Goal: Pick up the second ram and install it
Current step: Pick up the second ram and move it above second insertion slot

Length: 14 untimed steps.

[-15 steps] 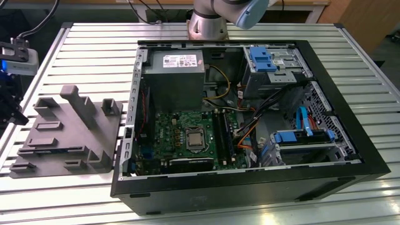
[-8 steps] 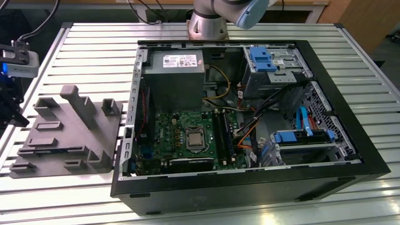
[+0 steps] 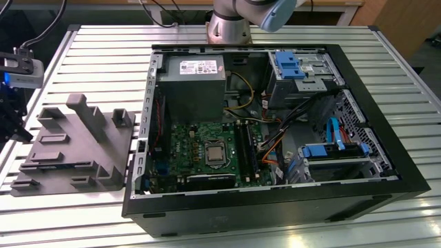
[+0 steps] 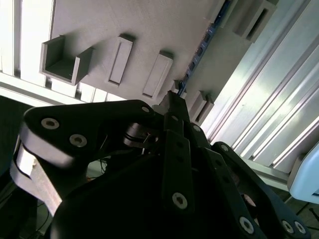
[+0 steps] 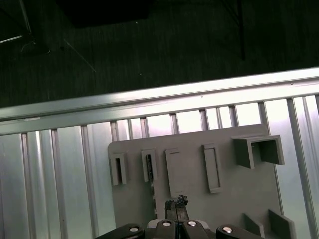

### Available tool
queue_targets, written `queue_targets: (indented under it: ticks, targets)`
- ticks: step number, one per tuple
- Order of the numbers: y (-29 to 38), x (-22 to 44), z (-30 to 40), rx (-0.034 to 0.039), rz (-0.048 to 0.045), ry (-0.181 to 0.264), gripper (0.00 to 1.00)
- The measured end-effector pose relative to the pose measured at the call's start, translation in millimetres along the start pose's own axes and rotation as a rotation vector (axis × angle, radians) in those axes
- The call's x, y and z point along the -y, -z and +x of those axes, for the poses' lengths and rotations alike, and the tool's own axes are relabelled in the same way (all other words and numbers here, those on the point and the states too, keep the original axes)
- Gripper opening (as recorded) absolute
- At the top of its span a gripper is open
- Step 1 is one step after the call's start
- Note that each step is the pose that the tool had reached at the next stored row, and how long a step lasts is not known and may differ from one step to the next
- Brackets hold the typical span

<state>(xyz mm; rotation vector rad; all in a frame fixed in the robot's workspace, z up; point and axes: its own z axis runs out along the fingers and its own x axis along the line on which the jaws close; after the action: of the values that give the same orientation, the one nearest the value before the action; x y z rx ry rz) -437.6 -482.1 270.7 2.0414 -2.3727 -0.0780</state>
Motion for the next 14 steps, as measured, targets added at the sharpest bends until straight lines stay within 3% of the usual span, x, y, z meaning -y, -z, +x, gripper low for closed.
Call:
queue_targets:
  ticks: [14]
  targets:
    - [-5.1,2.1,4.2,-0.0002,-0.0001,0.003,0.11]
